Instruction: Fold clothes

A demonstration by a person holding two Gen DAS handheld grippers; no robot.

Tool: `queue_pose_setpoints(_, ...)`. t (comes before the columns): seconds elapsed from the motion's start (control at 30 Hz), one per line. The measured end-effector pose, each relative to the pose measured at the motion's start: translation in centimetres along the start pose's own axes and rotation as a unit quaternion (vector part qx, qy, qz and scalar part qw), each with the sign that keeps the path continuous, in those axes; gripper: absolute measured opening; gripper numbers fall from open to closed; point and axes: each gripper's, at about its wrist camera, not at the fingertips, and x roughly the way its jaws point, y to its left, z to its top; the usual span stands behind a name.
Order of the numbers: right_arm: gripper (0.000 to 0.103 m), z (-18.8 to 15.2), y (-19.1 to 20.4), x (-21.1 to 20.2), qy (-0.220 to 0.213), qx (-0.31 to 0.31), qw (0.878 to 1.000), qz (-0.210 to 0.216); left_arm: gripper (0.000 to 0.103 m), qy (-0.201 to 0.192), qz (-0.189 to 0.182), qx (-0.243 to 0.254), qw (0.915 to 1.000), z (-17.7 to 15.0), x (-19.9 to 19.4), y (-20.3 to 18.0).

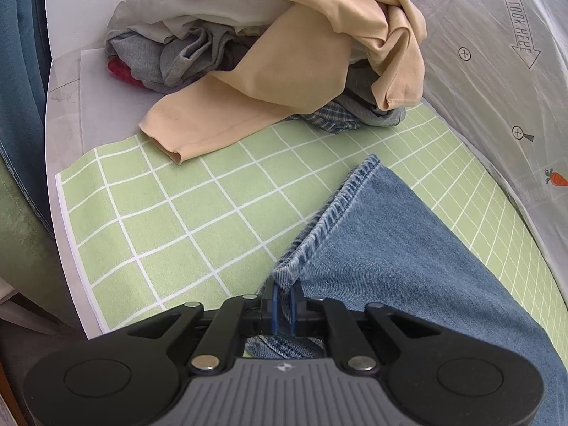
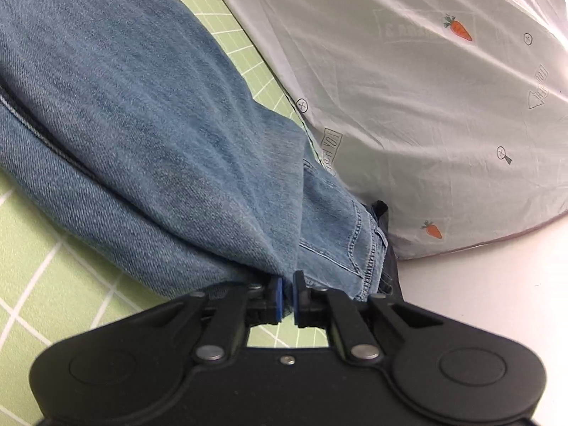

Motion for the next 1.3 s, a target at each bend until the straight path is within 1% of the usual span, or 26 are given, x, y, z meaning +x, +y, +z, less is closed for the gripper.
queue_pose_setpoints(0.1,0.005,-0.1,-0.5,-0.9,-0.006,0.014,1.000,-0.017,0.008,-0.012,-0.012,-0.001,0.9999,0.5,-1.5,0.1)
queue_pose_setpoints(0.17,0.005,-0.2,-0.5,-0.6,0.015,0.040,0.999,-0.002,0.008,-0.012,-0.010,0.002,0.9999,0.6,-1.9,0.1)
queue_pose_setpoints(0.2,0.005,-0.3,-0.2,-0.4,0.022,0.042,0.999,0.004,0.008,-0.002,-0.004,-0.002,1.0000,0.2,-1.3,0.5)
queue_pose_setpoints(0.27,0.005,-0.6,0.8,0.2,0.034,0.024,0.999,0.013,0.008,0.005,-0.002,-0.006,1.0000,-0.2,-1.1,0.9)
queue_pose_setpoints(0.33,0.005,-0.7,0.7,0.0,0.034,0.031,0.999,0.015,0.008,0.002,-0.008,-0.007,0.9999,-0.3,-1.8,1.2)
queue_pose_setpoints(0.43,0.006,-0.3,-1.2,-1.1,0.026,0.081,0.996,0.001,0.008,-0.003,-0.016,-0.008,0.9998,-0.4,-2.8,1.5)
queue_pose_setpoints(0.47,0.006,-0.3,-1.1,-0.8,0.031,0.079,0.996,0.004,0.008,-0.004,-0.017,-0.008,0.9998,-0.4,-3.0,1.6)
queue_pose_setpoints(0.57,0.006,-0.5,-0.2,0.2,0.050,0.068,0.996,0.017,0.008,0.028,0.007,-0.004,0.9996,-1.4,-0.9,2.0)
queue_pose_setpoints(0.63,0.007,-0.9,0.9,0.9,0.067,0.050,0.996,0.032,0.009,0.033,0.016,0.013,0.9992,-1.7,-0.7,1.8)
queue_pose_setpoints(0.67,0.010,-1.1,1.4,1.2,0.075,0.042,0.996,0.040,0.012,0.035,0.021,0.022,0.9989,-1.8,-0.7,1.8)
queue_pose_setpoints(0.7,0.019,-1.1,1.3,1.1,0.078,0.049,0.995,0.040,0.012,0.037,0.025,0.030,0.9985,-2.0,-0.6,1.7)
queue_pose_setpoints(0.73,0.035,-1.1,1.1,0.9,0.080,0.056,0.994,0.041,0.013,0.040,0.029,0.039,0.9980,-2.1,-0.5,1.6)
queue_pose_setpoints(0.77,0.044,-1.0,1.0,0.8,0.083,0.063,0.994,0.041,0.015,0.042,0.034,0.047,0.9974,-2.3,-0.4,1.6)
queue_pose_setpoints(0.8,0.054,-1.0,0.7,0.6,0.087,0.077,0.992,0.040,0.027,0.044,0.038,0.056,0.9967,-2.4,-0.4,1.5)
queue_pose_setpoints(0.83,0.062,-1.0,0.4,0.5,0.094,0.090,0.991,0.042,0.033,0.046,0.042,0.064,0.9960,-2.6,-0.3,1.4)
queue_pose_setpoints(0.87,0.067,-0.8,-0.1,0.2,0.097,0.109,0.988,0.048,0.043,0.048,0.045,0.072,0.9952,-2.7,-0.2,1.4)
queue_pose_setpoints(0.9,0.078,-0.7,-0.8,-0.2,0.089,0.136,0.985,0.058,0.049,0.049,0.039,0.069,0.9956,-2.8,-0.4,1.5)
queue_pose_setpoints(0.93,0.090,-0.5,-1.6,-0.7,0.080,0.164,0.981,0.068,0.052,0.050,0.032,0.067,0.9960,-2.8,-0.5,1.6)
queue_pose_setpoints(1.0,0.101,-0.1,-3.2,-2.0,0.047,0.234,0.966,0.099,0.069,0.054,0.023,0.065,0.9961,-2.8,-0.5,1.7)
queue_pose_setpoints(1.03,0.103,0.1,-3.8,-2.4,0.032,0.266,0.956,0.118,0.072,0.056,0.022,0.066,0.9960,-2.9,-0.4,1.6)
queue_pose_setpoints(1.07,0.103,0.3,-4.4,-2.4,0.022,0.300,0.942,0.148,0.075,0.059,0.021,0.066,0.9958,-3.0,-0.3,1.6)
queue_pose_setpoints(1.17,0.103,1.1,-5.4,-2.0,0.010,0.388,0.892,0.231,0.077,0.075,0.011,0.074,0.9944,-3.2,0.5,1.4)
queue_pose_setpoints(1.2,0.103,1.3,-5.3,-1.7,0.009,0.409,0.878,0.248,0.083,0.077,0.005,0.078,0.9939,-3.3,0.7,1.4)
queue_pose_setpoints(1.23,0.103,1.5,-5.3,-1.5,0.009,0.421,0.870,0.257,0.087,0.079,0.001,0.084,0.9933,-3.4,0.9,1.3)
queue_pose_setpoints(1.27,0.103,1.8,-4.9,-1.1,0.010,0.427,0.865,0.264,0.094,0.080,-0.003,0.090,0.9927,-3.6,1.1,1.1)
queue_pose_setpoints(1.3,0.103,2.2,-4.5,-0.8,0.011,0.432,0.860,0.269,0.098,0.082,-0.007,0.095,0.9921,-3.7,1.3,1.0)
